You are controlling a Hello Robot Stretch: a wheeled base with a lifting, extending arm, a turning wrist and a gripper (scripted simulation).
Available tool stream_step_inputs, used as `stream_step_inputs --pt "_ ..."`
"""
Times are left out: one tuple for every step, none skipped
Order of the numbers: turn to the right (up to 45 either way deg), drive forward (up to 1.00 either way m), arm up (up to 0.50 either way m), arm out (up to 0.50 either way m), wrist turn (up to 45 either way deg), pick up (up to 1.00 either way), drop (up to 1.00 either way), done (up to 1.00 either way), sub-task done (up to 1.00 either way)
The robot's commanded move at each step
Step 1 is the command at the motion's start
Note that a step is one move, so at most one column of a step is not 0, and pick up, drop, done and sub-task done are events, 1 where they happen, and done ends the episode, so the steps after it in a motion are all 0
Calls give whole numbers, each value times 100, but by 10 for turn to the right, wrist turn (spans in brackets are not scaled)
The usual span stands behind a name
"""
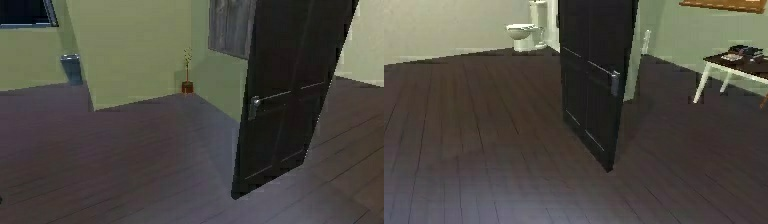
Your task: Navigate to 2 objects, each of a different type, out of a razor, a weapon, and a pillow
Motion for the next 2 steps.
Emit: stream_step_inputs --pt "450 0 0 0 0 0 0 0 0" --pt "330 0 0 0 0 0 0 0 0"
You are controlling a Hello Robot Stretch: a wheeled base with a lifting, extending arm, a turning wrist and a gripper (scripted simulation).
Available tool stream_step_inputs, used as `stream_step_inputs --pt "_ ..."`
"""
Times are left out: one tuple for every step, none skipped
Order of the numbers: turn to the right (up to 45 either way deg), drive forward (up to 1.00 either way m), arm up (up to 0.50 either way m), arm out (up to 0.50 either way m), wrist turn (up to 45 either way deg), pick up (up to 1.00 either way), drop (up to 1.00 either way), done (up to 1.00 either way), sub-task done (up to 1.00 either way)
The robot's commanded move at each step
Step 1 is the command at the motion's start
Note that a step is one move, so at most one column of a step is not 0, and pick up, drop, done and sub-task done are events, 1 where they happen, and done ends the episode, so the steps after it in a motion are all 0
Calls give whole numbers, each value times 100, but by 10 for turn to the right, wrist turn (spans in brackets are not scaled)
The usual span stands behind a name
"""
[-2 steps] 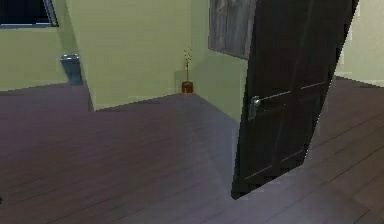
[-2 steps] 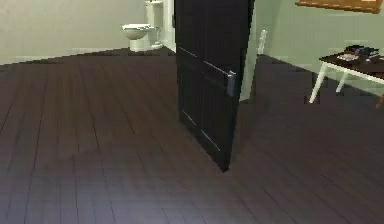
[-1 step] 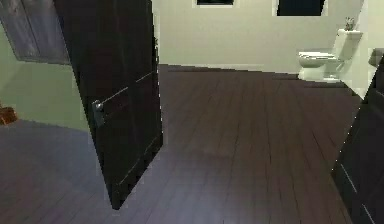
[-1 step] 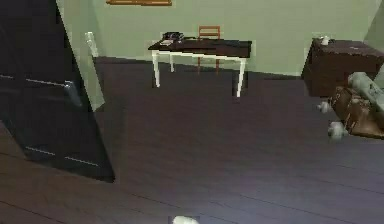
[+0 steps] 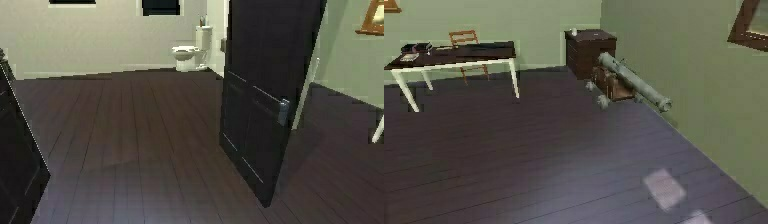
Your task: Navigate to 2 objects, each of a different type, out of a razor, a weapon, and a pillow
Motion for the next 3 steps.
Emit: stream_step_inputs --pt "0 80 0 0 0 0 0 0 0" --pt "-150 0 0 0 0 0 0 0 0" --pt "0 100 0 0 0 0 0 0 0"
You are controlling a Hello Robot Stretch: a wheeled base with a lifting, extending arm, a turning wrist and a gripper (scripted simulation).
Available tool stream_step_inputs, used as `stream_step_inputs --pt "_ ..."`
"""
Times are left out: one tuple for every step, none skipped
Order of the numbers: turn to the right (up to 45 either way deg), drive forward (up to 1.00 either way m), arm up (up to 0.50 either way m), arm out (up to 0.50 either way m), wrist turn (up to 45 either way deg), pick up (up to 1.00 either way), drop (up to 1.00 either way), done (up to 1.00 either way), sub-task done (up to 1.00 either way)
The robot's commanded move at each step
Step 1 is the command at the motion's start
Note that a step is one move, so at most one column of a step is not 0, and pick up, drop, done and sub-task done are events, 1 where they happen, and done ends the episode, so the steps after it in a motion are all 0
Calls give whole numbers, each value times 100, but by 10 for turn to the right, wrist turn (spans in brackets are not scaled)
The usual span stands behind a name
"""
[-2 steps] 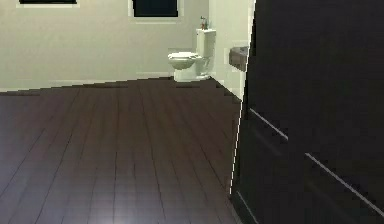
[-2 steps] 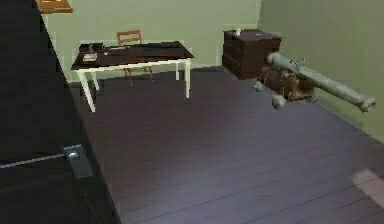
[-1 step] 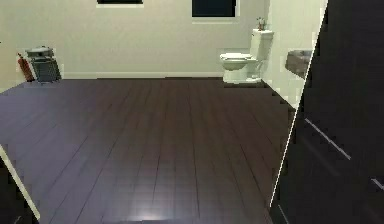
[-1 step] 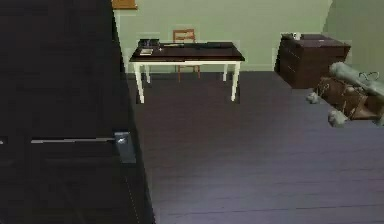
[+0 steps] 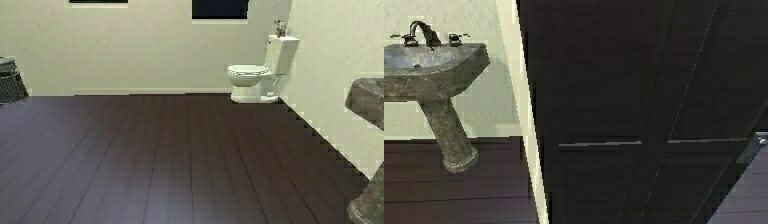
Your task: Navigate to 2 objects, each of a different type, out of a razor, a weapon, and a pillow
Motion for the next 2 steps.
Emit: stream_step_inputs --pt "-90 0 0 0 0 0 0 0 0" --pt "0 20 0 0 0 0 0 0 0"
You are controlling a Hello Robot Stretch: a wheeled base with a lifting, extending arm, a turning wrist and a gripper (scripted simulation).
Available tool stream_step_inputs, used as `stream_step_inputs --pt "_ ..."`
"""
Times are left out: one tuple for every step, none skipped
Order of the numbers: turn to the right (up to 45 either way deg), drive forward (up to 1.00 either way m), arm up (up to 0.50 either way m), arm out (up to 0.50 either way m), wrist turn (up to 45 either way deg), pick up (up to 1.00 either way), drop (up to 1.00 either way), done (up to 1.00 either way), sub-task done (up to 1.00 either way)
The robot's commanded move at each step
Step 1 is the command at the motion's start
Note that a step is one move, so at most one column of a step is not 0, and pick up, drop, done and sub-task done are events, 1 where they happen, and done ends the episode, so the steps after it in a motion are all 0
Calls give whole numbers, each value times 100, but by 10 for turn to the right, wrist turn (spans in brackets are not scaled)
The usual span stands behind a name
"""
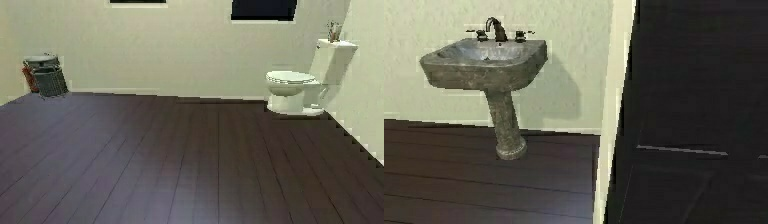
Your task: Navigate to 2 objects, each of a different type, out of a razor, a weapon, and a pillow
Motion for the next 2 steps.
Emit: stream_step_inputs --pt "450 0 0 0 0 0 0 0 0" --pt "180 0 0 0 0 0 0 0 0"
